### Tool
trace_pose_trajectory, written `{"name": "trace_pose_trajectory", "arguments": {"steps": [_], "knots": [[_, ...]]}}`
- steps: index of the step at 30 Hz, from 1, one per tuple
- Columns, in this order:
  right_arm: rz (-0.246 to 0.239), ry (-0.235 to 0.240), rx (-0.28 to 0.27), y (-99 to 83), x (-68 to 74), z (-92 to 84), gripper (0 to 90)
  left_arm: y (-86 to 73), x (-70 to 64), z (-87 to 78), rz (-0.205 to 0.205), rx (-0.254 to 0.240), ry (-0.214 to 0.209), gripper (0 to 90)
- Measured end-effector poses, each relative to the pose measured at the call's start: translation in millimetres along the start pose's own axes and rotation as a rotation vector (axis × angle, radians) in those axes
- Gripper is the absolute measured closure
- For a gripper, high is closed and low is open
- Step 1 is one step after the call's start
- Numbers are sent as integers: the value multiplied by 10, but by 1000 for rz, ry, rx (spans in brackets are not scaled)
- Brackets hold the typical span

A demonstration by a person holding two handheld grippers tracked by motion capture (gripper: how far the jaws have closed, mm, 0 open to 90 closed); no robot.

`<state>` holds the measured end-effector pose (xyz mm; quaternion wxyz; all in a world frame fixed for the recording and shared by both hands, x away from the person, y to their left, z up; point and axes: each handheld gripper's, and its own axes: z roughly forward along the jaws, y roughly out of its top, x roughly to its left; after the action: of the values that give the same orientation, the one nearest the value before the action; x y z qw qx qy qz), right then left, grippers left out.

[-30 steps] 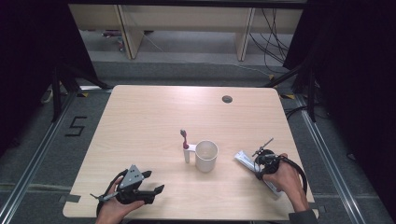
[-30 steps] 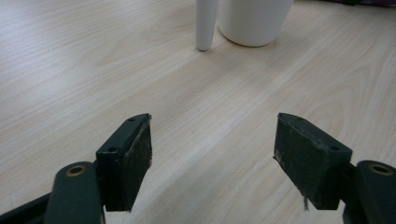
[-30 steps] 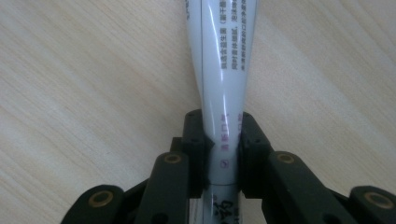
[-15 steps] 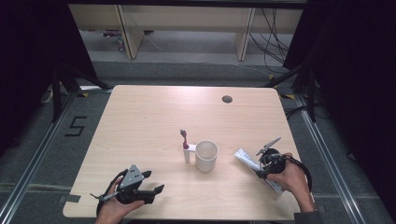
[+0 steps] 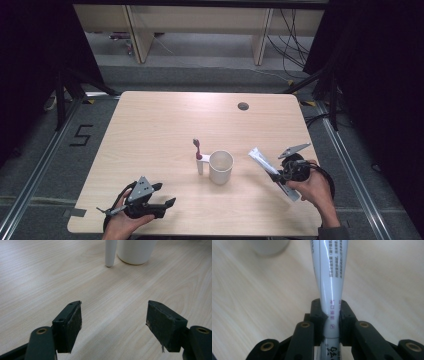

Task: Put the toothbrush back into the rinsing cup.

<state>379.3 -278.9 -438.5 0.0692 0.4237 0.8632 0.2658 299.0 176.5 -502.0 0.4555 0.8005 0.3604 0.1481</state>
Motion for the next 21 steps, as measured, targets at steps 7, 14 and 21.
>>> {"name": "trace_pose_trajectory", "arguments": {"steps": [7, 14, 21], "knots": [[9, 48, -296, 84, -57, -154, 776, 0, -4, 2, -2, 4, 2, 284], [35, 120, -507, 248, -1, -160, 776, -5, 2, 8, -1, 2, 0, 284], [19, 167, -639, 462, 147, -66, 777, 1, 12, -3, 9, 14, -1, 284]]}}
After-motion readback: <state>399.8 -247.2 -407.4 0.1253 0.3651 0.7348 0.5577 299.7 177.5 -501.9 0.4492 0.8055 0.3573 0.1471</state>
